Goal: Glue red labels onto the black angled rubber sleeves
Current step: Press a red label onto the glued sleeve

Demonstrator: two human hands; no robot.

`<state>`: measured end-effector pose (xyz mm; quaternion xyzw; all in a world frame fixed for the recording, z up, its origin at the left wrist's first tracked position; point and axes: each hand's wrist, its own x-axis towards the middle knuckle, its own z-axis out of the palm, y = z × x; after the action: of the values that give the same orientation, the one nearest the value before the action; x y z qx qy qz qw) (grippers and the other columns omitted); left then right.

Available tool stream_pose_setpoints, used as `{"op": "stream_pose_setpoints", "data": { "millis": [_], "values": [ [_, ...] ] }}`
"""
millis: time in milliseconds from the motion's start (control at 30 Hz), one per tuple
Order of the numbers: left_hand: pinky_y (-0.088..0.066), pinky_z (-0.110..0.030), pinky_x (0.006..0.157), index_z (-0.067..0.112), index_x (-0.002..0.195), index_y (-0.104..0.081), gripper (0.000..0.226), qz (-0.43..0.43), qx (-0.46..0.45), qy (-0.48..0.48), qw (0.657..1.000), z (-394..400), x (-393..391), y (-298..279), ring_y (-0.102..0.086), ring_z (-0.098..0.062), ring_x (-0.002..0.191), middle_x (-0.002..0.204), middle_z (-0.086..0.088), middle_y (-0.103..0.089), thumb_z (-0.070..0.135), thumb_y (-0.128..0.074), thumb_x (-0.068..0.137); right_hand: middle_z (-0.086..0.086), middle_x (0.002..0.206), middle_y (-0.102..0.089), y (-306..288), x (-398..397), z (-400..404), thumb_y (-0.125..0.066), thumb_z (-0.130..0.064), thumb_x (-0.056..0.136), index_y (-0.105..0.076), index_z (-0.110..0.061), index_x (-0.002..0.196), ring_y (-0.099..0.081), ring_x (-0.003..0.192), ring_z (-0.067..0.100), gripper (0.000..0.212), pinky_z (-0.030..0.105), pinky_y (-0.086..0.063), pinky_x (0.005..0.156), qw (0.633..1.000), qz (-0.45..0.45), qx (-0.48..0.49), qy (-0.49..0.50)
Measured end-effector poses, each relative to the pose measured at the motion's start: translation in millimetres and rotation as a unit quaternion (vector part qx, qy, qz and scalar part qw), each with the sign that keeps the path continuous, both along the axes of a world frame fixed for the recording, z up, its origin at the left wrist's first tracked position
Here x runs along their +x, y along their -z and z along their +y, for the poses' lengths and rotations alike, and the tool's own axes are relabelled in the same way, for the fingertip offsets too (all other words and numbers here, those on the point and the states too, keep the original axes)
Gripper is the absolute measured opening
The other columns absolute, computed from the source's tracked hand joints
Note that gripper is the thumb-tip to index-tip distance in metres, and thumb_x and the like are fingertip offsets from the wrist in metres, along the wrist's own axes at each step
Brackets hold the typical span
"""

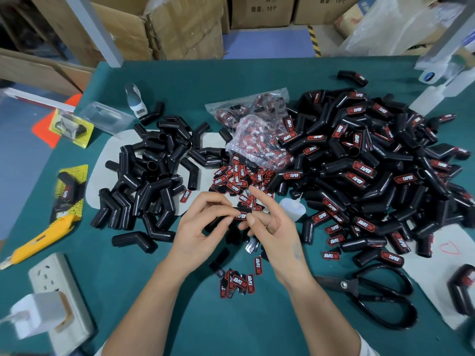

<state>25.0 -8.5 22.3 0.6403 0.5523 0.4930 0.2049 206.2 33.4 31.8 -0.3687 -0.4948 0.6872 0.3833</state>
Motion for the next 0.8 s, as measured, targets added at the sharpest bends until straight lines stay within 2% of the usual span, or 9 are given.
{"op": "stream_pose_setpoints", "data": {
  "millis": [67,200,400,533,633,800],
  "values": [
    [-0.056,-0.036,0.087,0.017,0.109,-0.077,0.015,-0.007,-0.010,0.002,1.000,-0.6,-0.4,0.9,-0.063,-0.021,0.107,0.114,0.001,-0.058,0.011,-0.067,0.100,0.003,0.090,-0.077,0.1,0.3,0.3,-0.061,-0.010,0.105,-0.055,-0.037,0.147,-0.069,0.093,0.012,0.051,0.021,-0.052,0.087,1.000,-0.004,0.003,-0.005],
    [-0.048,-0.027,0.098,0.022,0.109,-0.075,0.016,0.006,-0.020,-0.010,1.000,-0.3,0.2,-0.3,-0.063,-0.018,0.108,0.112,0.000,-0.058,0.013,-0.068,0.098,0.004,0.088,-0.077,-1.1,0.5,0.5,-0.060,-0.004,0.105,-0.052,-0.034,0.149,-0.068,0.089,0.009,0.053,0.019,-0.052,0.084,1.000,-0.005,0.007,-0.011],
    [-0.050,-0.029,0.097,0.025,0.111,-0.073,0.018,-0.010,-0.040,-0.013,0.999,-1.5,1.2,-3.9,-0.063,-0.019,0.108,0.113,0.003,-0.058,0.016,-0.066,0.097,0.008,0.096,-0.079,-3.9,1.1,1.2,-0.061,0.004,0.103,-0.052,-0.029,0.148,-0.072,0.091,0.011,0.057,0.020,-0.053,0.085,1.000,0.014,-0.011,-0.015],
    [-0.056,-0.042,0.091,0.020,0.111,-0.075,0.018,-0.023,-0.063,-0.003,0.998,-2.0,4.4,-4.7,-0.064,-0.021,0.106,0.114,0.002,-0.057,0.015,-0.065,0.096,0.004,0.095,-0.078,-5.5,-0.5,1.0,-0.066,0.004,0.097,-0.055,-0.026,0.145,-0.073,0.087,0.012,0.058,0.020,-0.054,0.083,0.999,0.029,-0.021,-0.010],
    [-0.053,-0.035,0.094,0.017,0.111,-0.074,0.019,-0.008,-0.055,0.000,0.998,-2.2,9.4,-5.3,-0.063,-0.020,0.105,0.112,0.000,-0.057,0.014,-0.064,0.095,0.002,0.090,-0.075,-4.8,-0.8,0.5,-0.070,0.003,0.095,-0.059,-0.027,0.141,-0.069,0.081,0.010,0.056,0.020,-0.054,0.081,0.999,0.024,-0.024,0.005],
    [-0.049,-0.028,0.098,0.014,0.107,-0.075,0.019,-0.015,-0.064,-0.021,0.998,-1.3,14.8,-6.4,-0.064,-0.019,0.105,0.111,-0.004,-0.058,0.016,-0.064,0.093,0.003,0.090,-0.074,-1.7,-0.8,-0.4,-0.071,0.002,0.096,-0.061,-0.030,0.140,-0.067,0.082,0.011,0.056,0.021,-0.053,0.082,1.000,0.008,-0.022,0.010]
  ]
}}
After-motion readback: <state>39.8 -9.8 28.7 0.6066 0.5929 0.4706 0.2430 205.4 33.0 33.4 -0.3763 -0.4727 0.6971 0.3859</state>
